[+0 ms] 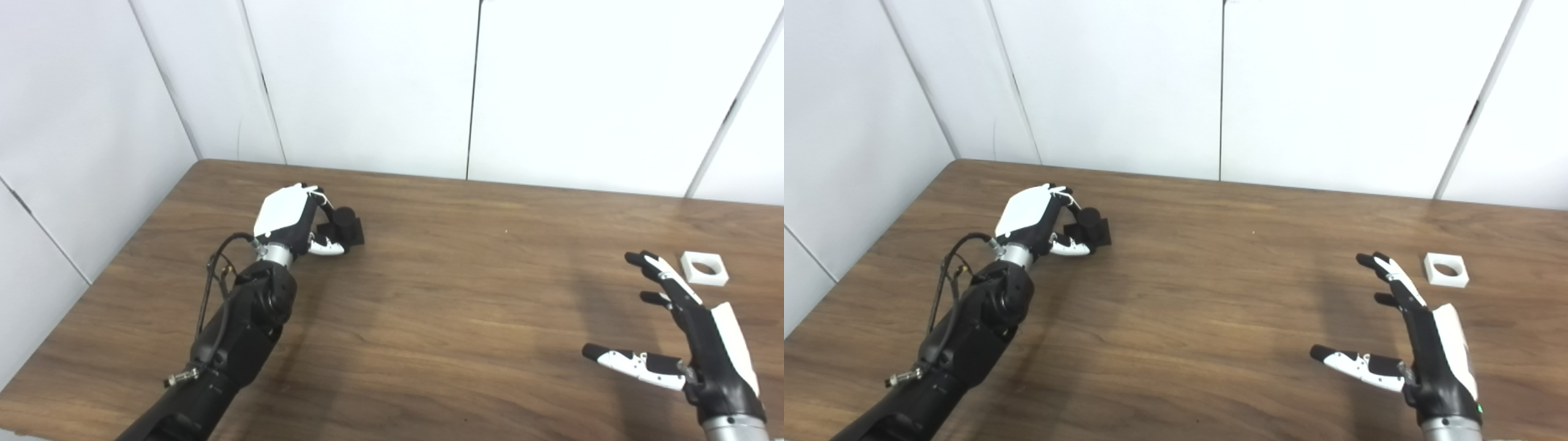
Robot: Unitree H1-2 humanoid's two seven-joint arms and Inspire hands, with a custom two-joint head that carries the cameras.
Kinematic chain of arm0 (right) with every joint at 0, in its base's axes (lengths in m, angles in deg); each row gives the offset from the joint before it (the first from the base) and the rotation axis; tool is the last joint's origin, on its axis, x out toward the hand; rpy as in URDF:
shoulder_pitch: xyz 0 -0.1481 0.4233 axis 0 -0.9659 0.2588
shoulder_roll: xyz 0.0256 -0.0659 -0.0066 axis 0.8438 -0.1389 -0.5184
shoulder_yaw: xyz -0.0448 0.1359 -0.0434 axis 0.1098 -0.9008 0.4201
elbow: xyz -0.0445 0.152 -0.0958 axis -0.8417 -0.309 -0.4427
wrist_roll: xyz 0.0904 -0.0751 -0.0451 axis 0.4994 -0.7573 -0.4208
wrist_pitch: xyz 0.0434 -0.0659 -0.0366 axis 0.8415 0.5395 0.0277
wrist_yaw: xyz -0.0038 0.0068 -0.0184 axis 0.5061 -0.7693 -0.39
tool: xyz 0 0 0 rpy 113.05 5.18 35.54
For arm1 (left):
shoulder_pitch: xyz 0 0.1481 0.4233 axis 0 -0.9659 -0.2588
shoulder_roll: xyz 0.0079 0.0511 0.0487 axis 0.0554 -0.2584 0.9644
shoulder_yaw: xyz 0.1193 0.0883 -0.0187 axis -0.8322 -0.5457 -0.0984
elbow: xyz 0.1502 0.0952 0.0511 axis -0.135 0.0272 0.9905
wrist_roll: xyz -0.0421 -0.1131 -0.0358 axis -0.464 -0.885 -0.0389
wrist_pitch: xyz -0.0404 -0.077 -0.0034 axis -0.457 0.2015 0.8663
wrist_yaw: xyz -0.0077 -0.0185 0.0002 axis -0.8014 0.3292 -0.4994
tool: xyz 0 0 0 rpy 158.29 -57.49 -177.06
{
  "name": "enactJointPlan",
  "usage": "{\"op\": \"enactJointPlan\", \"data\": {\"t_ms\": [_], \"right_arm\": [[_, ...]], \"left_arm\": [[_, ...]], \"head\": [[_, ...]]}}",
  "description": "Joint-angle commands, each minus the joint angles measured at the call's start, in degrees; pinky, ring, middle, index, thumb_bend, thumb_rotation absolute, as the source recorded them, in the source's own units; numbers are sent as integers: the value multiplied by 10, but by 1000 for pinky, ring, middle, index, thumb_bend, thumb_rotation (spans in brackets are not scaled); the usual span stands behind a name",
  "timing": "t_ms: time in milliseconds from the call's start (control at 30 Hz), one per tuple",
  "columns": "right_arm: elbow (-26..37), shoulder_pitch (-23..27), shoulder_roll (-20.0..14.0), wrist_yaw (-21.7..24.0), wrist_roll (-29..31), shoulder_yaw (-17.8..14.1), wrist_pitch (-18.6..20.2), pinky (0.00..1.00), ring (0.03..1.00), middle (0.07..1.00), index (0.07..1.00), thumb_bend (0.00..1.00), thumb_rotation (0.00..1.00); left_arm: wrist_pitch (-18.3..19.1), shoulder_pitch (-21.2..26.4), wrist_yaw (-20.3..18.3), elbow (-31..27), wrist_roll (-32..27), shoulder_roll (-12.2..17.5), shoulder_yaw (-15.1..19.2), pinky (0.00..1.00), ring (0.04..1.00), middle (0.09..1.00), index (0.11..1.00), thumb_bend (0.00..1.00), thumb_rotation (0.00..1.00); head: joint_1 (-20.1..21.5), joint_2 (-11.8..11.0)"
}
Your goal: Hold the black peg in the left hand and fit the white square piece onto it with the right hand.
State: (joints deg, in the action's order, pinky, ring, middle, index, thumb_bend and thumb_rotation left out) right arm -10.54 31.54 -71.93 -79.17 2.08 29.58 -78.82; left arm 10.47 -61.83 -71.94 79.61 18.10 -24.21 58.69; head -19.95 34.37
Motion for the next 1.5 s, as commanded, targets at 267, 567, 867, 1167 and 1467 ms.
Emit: {"op": "enactJointPlan", "data": {"t_ms": [267,567,867,1167,1467], "right_arm": [[16,17,2,-8,5,-3,-15,773,901,921,839,729,73],[13,17,6,-9,4,0,-14,757,886,921,840,739,85],[1,17,8,-16,2,3,-29,769,894,923,843,744,128],[-14,19,3,-32,-6,2,-54,759,894,922,842,742,219],[-22,17,6,-41,-1,-1,-65,764,903,930,850,751,262]], "left_arm": [[-113,-16,-103,-42,-119,33,-3,1000,1000,941,489,517,88],[-188,-6,-178,-77,-176,50,-7,996,1000,951,492,517,87],[-232,-2,-241,-102,-205,45,-17,968,1000,950,491,518,84],[-274,-6,-276,-127,-206,27,-47,917,1000,939,491,518,85],[-291,-30,-282,-137,-205,-17,-70,887,1000,943,493,519,81]], "head": [[9,4],[16,7],[37,14],[70,23],[90,30]]}}
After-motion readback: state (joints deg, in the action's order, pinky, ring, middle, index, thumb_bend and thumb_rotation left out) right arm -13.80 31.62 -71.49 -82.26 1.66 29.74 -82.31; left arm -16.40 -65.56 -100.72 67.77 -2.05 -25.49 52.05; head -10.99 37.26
